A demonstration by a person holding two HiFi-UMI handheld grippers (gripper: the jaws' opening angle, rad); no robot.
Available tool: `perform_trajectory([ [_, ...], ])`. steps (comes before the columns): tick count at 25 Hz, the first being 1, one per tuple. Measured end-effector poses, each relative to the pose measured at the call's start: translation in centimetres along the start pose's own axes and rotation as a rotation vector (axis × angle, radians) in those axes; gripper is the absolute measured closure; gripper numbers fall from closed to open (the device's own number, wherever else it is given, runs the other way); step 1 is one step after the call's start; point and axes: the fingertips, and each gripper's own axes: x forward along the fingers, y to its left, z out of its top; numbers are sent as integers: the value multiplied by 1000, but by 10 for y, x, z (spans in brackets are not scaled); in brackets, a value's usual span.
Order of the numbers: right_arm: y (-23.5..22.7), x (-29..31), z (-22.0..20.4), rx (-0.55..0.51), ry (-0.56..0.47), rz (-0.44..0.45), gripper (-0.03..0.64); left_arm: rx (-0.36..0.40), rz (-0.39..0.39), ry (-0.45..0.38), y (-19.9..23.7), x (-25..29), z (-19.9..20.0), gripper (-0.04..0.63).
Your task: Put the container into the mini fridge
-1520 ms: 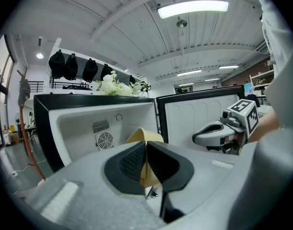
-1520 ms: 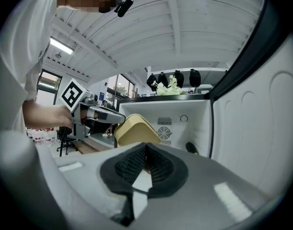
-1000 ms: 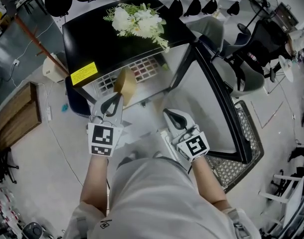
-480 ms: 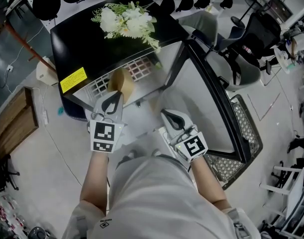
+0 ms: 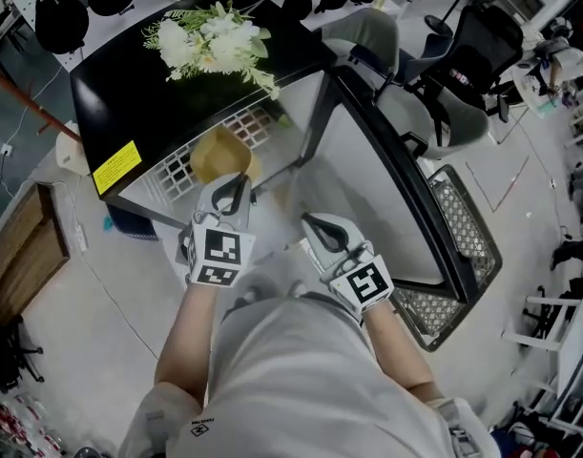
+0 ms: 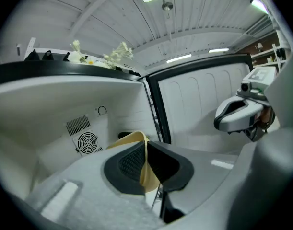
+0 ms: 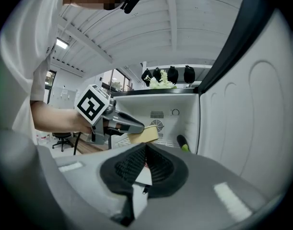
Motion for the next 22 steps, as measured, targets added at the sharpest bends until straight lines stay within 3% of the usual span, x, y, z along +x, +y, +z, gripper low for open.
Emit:
perform_trajectory([
  [5,-7,-7,-3,6,1,-23,614,67,-3,70,-8,21,-19,572],
  [22,-25,-24,-9,17,8,-101,614,57,42,154,31,56,-50,572],
])
